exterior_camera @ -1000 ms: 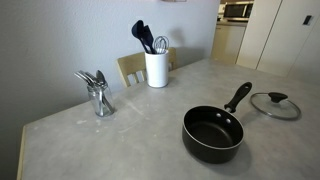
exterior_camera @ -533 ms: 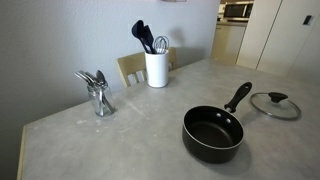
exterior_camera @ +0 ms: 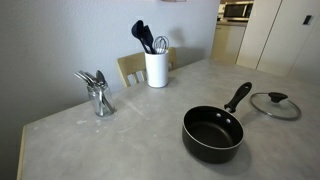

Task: Close the pot with the lid

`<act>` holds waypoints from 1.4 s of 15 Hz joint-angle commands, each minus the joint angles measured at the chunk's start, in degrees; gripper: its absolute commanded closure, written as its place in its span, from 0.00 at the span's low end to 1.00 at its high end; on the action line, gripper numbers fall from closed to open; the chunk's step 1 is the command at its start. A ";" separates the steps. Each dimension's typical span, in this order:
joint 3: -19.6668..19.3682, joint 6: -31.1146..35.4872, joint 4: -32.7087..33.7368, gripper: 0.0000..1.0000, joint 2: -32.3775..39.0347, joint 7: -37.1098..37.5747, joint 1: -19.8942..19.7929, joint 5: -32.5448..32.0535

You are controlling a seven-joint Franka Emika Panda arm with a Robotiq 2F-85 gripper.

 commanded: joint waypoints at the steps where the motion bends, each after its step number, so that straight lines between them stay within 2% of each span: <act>1: -3.49 -1.48 -0.40 0.00 4.35 -7.22 -0.99 -1.25; 3: -2.39 -0.61 -0.68 0.00 2.71 -5.33 -1.10 -0.09; 7: -2.55 -0.77 -0.42 0.00 3.23 -5.41 -1.26 -0.14; 11: -4.17 3.29 -2.64 0.00 5.27 -9.33 -2.44 -3.38; 16: -5.91 9.76 -5.61 0.00 10.00 -11.75 -5.50 -11.04; 20: -7.86 19.05 -9.10 0.00 14.49 -9.04 -7.11 -9.07; 21: -6.71 15.57 -8.29 0.00 12.09 -9.96 -6.49 -9.55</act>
